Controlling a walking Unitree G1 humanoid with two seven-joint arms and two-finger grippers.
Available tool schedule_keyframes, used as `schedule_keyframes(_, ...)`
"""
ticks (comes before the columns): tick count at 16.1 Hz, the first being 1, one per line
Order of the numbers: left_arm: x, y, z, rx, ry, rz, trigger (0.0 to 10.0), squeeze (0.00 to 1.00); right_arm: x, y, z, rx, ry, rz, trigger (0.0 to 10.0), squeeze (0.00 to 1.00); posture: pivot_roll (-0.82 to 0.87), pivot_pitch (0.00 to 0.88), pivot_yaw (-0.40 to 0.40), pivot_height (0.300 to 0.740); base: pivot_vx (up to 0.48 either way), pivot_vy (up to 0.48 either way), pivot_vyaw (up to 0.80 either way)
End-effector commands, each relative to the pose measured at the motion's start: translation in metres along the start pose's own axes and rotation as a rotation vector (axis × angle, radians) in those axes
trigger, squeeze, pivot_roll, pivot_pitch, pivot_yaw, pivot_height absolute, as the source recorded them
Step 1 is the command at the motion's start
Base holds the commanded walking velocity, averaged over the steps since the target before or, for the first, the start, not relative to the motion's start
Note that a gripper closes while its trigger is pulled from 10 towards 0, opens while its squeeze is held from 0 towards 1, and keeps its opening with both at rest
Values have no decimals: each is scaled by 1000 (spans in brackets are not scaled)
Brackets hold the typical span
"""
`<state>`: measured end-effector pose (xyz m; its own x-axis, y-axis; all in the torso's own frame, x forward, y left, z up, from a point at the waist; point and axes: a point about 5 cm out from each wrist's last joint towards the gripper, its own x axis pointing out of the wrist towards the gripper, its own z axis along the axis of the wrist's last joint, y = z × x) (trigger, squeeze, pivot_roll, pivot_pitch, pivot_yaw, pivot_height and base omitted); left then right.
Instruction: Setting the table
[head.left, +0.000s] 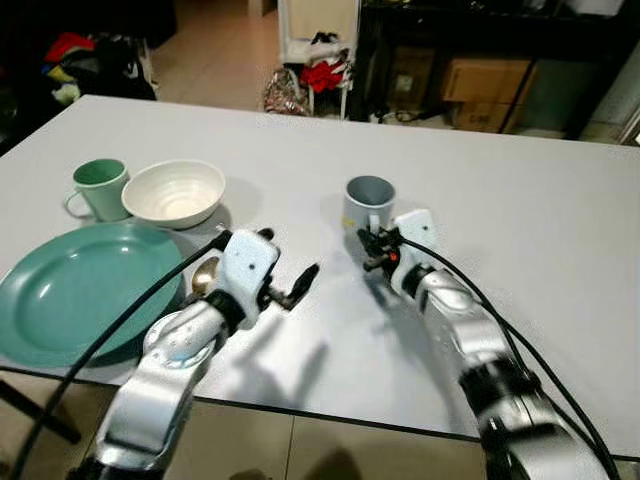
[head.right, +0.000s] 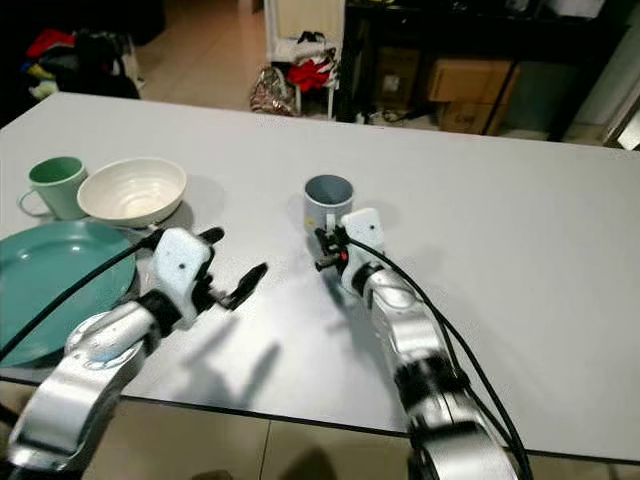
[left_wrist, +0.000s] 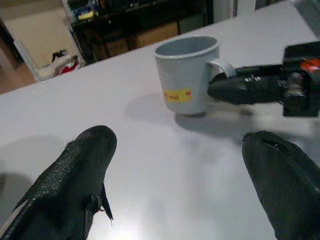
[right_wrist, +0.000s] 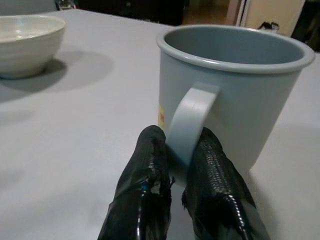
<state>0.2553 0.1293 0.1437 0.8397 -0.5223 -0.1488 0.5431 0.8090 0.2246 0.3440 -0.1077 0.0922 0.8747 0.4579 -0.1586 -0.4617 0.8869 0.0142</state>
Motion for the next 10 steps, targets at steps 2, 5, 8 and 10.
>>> schedule_keyframes(2, -7, 1, 2, 5, 11, -9, 10000, 0, 4, -10, 5, 24, -26, -64, 10000, 0, 121, 0, 12, 740, 0, 0, 0)
schedule_keyframes(5, -17, 0, 2, 9, 32, -16, 10000, 0, 5, -23, 2, 40, -24, -137, 10000, 0, 144, 0, 13, 740, 0, 0, 0)
schedule_keyframes(8, -16, -2, 3, 6, 33, -22, 10000, 0, 2, -21, -8, 71, -9, -123, 10000, 0, 135, 0, 15, 740, 0, 0, 0)
schedule_keyframes(10, -15, -4, 4, -2, 30, -37, 10000, 0, 0, -20, -15, 87, 4, -134, 10000, 263, 128, 0, 19, 740, 0, 0, 0)
